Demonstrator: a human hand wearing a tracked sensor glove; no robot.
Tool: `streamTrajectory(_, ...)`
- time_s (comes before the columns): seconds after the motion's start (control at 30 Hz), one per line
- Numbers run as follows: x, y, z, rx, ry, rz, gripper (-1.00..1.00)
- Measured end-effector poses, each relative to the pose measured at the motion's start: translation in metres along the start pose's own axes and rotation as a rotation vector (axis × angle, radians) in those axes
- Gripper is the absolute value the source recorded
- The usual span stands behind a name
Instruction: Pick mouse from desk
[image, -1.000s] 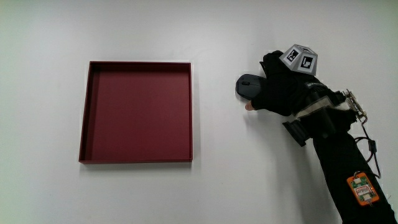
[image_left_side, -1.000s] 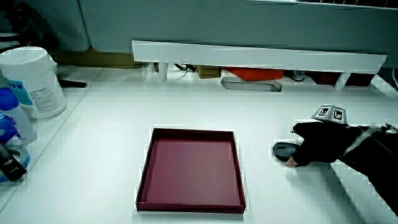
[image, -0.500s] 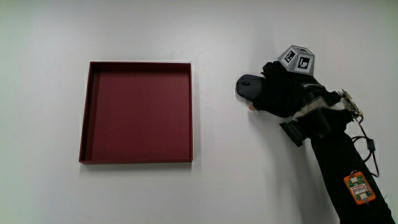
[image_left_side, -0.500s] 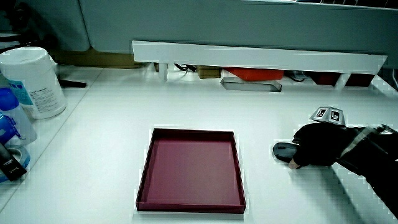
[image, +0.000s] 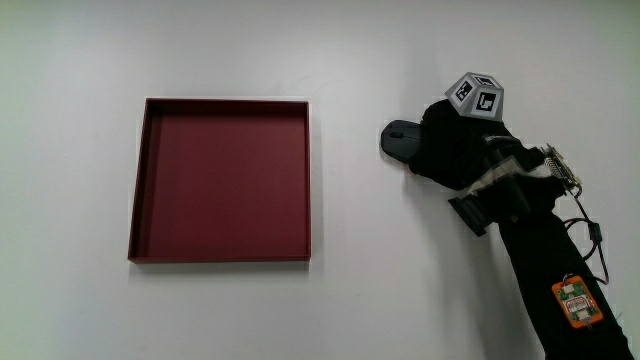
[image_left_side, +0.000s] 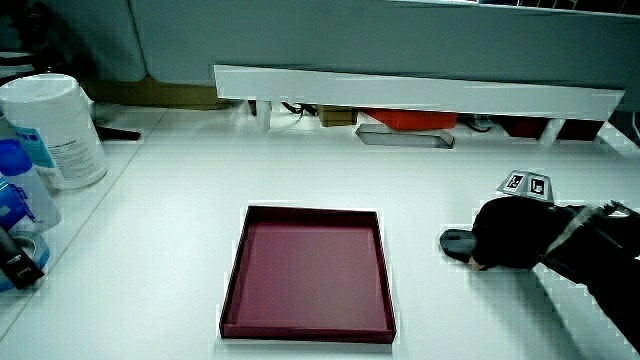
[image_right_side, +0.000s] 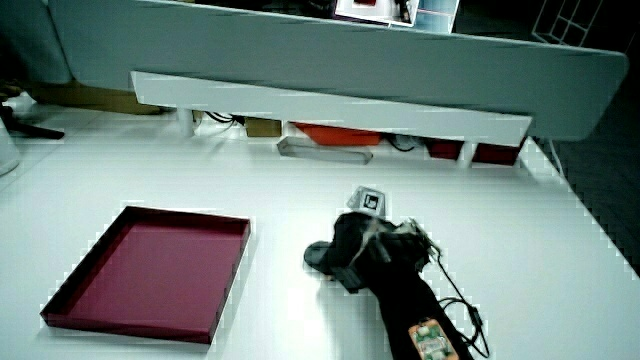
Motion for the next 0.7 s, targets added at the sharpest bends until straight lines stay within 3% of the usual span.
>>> streamTrajectory(0.27,-0.011,-0.005,0.018,0.044,-0.028,0.014,1.0)
streamTrajectory(0.3,-0.02,-0.013,0.024,0.041,-0.021,0.056,1.0)
streamTrajectory(0.4,-0.033,-0.018,0.035,0.054,-0.013,0.075,1.0)
streamTrajectory(0.7,-0.099,-0.051,0.059,0.109,-0.031,0.244,1.0)
